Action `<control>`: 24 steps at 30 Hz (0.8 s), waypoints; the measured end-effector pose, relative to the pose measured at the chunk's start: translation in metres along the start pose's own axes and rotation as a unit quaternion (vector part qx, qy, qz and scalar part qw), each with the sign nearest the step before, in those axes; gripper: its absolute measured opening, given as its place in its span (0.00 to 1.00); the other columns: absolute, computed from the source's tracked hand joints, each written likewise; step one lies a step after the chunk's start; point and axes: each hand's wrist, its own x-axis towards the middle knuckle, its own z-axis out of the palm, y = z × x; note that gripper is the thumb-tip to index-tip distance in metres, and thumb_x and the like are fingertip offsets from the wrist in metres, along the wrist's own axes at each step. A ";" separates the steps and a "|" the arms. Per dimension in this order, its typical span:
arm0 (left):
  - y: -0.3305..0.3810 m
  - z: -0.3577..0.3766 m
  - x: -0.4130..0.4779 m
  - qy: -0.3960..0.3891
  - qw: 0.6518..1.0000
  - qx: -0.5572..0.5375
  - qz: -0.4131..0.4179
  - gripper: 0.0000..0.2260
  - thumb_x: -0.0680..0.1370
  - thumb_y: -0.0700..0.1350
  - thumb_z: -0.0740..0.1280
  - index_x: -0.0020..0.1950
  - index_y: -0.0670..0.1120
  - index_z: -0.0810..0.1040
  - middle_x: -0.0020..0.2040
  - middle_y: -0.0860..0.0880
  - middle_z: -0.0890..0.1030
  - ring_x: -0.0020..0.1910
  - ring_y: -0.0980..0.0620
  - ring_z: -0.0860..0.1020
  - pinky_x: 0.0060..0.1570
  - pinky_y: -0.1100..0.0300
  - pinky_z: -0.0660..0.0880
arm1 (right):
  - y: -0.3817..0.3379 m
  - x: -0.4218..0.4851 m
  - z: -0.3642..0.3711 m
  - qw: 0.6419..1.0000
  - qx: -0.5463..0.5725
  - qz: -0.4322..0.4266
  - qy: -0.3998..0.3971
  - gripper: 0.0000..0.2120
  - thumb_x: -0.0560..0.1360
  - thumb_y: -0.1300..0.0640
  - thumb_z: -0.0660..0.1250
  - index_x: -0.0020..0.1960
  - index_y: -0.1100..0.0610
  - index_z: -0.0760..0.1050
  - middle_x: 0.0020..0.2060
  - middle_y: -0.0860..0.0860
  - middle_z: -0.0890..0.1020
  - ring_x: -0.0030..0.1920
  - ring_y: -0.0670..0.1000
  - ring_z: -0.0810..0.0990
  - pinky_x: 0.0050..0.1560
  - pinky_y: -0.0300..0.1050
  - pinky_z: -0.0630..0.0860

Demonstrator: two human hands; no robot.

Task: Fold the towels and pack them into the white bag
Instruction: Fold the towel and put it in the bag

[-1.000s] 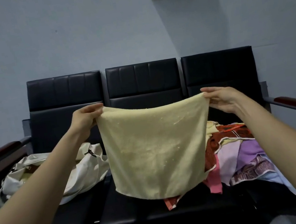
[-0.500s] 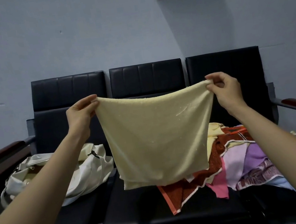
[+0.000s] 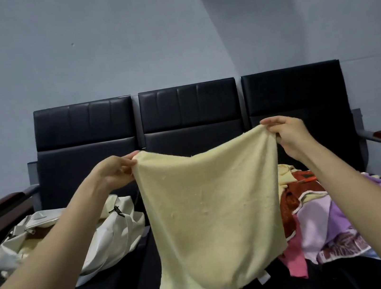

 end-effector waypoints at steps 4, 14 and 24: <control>-0.002 -0.002 0.001 0.039 0.999 0.006 0.026 0.14 0.81 0.32 0.55 0.55 0.44 0.78 0.48 0.45 0.77 0.44 0.51 0.75 0.47 0.57 0.74 | -0.003 -0.001 -0.001 0.999 0.025 0.015 -0.015 0.12 0.76 0.72 0.62 0.45 0.58 0.81 0.47 0.55 0.81 0.48 0.51 0.80 0.46 0.40 0.77; -0.008 0.001 -0.037 0.105 0.960 0.035 0.256 0.13 0.77 0.35 0.67 0.60 0.44 0.79 0.51 0.50 0.80 0.49 0.55 0.77 0.55 0.60 0.75 | -0.020 -0.032 -0.009 0.998 0.045 -0.033 -0.014 0.07 0.75 0.65 0.69 0.48 0.54 0.82 0.49 0.53 0.82 0.51 0.50 0.81 0.48 0.41 0.78; 0.001 -0.002 -0.070 0.092 0.949 0.000 0.302 0.16 0.77 0.35 0.66 0.63 0.45 0.78 0.55 0.51 0.78 0.55 0.53 0.77 0.58 0.57 0.76 | -0.038 -0.065 -0.023 0.983 0.144 -0.109 -0.023 0.06 0.65 0.57 0.73 0.43 0.52 0.80 0.43 0.47 0.81 0.50 0.47 0.80 0.50 0.40 0.78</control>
